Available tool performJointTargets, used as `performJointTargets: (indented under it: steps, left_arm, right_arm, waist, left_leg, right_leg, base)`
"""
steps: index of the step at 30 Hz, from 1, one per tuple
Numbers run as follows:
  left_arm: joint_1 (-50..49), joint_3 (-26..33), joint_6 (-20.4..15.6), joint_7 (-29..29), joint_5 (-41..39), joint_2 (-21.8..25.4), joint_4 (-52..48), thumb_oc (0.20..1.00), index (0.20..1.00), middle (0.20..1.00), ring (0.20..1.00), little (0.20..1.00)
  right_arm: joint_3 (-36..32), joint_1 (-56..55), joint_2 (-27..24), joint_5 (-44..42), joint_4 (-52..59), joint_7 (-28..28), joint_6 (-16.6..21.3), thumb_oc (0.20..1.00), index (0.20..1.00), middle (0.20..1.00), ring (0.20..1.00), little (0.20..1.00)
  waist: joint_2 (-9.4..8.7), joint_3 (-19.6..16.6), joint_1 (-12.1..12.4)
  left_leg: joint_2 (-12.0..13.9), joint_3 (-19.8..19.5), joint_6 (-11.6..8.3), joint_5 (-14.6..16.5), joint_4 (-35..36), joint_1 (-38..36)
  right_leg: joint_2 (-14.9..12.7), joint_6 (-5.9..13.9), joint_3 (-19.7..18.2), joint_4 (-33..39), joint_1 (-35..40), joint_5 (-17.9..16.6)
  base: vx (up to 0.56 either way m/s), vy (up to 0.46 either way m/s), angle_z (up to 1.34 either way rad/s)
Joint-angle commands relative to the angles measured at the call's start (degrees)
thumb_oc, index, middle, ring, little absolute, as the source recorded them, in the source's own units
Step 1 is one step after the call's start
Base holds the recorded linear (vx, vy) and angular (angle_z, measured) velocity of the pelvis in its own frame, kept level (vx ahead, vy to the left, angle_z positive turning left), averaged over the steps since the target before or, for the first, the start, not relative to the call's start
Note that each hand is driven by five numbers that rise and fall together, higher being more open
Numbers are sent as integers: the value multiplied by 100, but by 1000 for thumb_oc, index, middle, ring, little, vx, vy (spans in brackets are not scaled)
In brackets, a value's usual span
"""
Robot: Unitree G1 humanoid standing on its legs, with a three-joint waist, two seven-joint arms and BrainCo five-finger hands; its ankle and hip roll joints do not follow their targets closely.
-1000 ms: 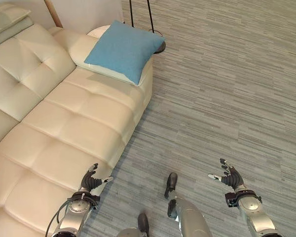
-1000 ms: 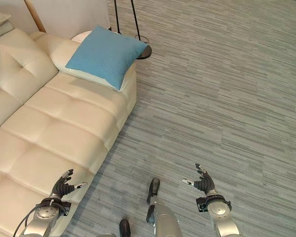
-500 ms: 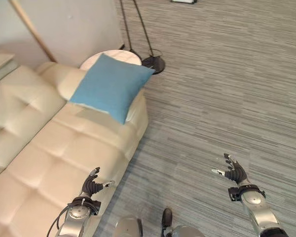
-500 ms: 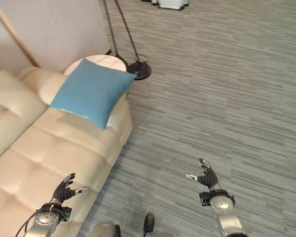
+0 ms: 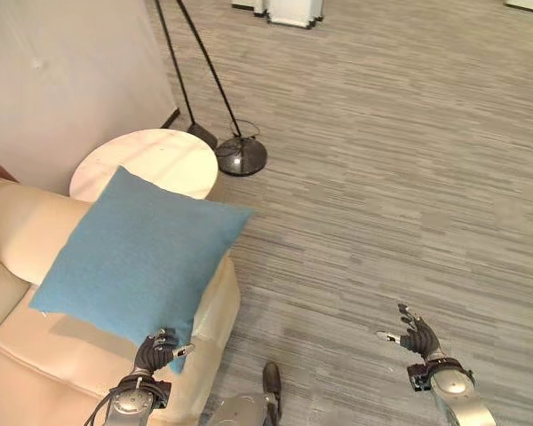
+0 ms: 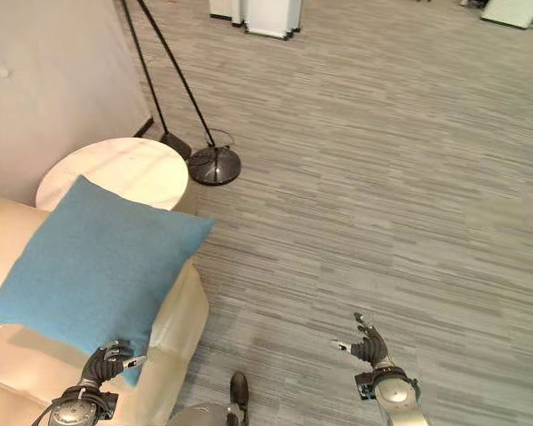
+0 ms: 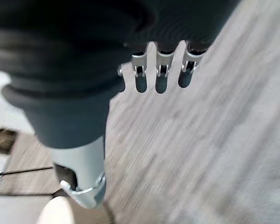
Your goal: Pick up all the scattered cushions and arrange them neatly on the sofa.
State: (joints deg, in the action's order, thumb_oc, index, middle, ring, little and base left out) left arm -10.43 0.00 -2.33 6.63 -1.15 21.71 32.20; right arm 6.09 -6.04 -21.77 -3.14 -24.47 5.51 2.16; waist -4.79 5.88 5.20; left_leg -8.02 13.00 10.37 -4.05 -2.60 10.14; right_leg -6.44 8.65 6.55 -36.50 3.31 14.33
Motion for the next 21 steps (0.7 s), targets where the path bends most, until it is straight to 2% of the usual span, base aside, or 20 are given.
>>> performJointTargets:
  steps: [1,4,5,6,7,10,12,13,17,20,21]
  left_arm:
    - [59,69,-213,116,-48,354,-379,1000,1000,1000,1000,1000]
    - [77,139,-243,170,-299,219,-287,1000,1000,1000,1000,1000]
    - [75,149,-247,184,-333,193,-287,1000,1000,1000,1000,1000]
    - [77,150,-247,184,-333,192,-287,1000,1000,1000,1000,1000]
    - [78,165,-247,178,-401,151,-277,1000,1000,1000,1000,1000]
    - [58,216,-249,176,-475,64,-225,1000,1000,1000,1000,1000]
    - [85,195,-242,181,-433,39,-118,1000,1000,1000,1000,1000]
    - [179,151,-243,194,-413,69,-97,1000,1000,1000,1000,1000]
    - [315,20,-255,196,-365,98,-30,1000,1000,1000,1000,1000]
    - [228,48,-247,132,-426,25,-66,1000,1000,1000,1000,1000]
    - [226,44,-249,122,-474,17,-41,1000,1000,1000,1000,1000]
  right_arm:
    - [-213,320,-159,123,190,69,189,1000,1000,1000,1000,1000]
    - [-223,309,-158,85,219,65,194,1000,1000,1000,1000,1000]
    - [-227,305,-160,62,223,76,186,1000,1000,1000,1000,1000]
    - [-226,309,-161,62,222,76,186,1000,1000,1000,1000,1000]
    - [-224,305,-164,50,201,72,185,1000,1000,1000,1000,1000]
    - [-253,241,-198,41,169,100,165,1000,1000,1000,1000,1000]
    - [-267,167,-219,-1,134,94,156,1000,1000,1000,1000,1000]
    - [-290,125,-229,-50,79,109,170,1000,1000,1000,1000,1000]
    - [-329,138,-267,-200,45,121,208,1000,1000,1000,1000,1000]
    - [-398,100,-304,-249,137,103,229,1000,1000,1000,1000,1000]
    - [-436,50,-301,-314,173,94,266,1000,1000,1000,1000,1000]
  waist:
    - [28,120,245]
    - [198,246,82]
    - [186,317,30]
    - [195,310,22]
    - [184,376,-5]
    - [159,485,-65]
    - [149,507,-161]
    - [128,555,-240]
    - [85,590,-334]
    - [151,501,-358]
    - [177,507,-388]
  left_leg:
    - [709,-195,-881,268,-220,301]
    - [675,-600,-867,435,-46,-177]
    - [624,-714,-881,502,-76,-287]
    - [634,-723,-884,491,-75,-273]
    - [595,-854,-889,537,-119,-344]
    - [411,-1269,-917,643,-184,-505]
    - [269,-1652,-966,693,-143,-632]
    - [130,-2038,-985,753,-184,-730]
    - [-55,-2409,-1078,901,-508,-690]
    - [88,-2368,-1154,1008,-638,-636]
    - [199,-2216,-1187,1043,-692,-619]
  right_leg:
    - [-326,181,85,1394,-306,-1889]
    - [49,-36,163,1464,-1081,-1159]
    - [150,-76,133,1568,-1136,-966]
    - [161,-81,144,1591,-1137,-987]
    - [288,-120,65,1724,-1216,-900]
    - [562,-117,-325,2150,-1490,-1012]
    - [777,-131,-787,2614,-1612,-1171]
    - [876,-102,-1132,2945,-1779,-1423]
    - [650,-150,-1072,3219,-1511,-1630]
    - [516,-243,-732,3330,-1262,-1552]
    - [459,-265,-546,3339,-1143,-1461]
  base:
    - [268,80,11]
    - [339,62,67]
    - [162,5,65]
    - [169,-23,69]
    - [144,-30,83]
    - [207,-64,62]
    - [237,-145,106]
    - [193,-150,134]
    - [122,-195,180]
    - [135,-184,143]
    - [64,-62,82]
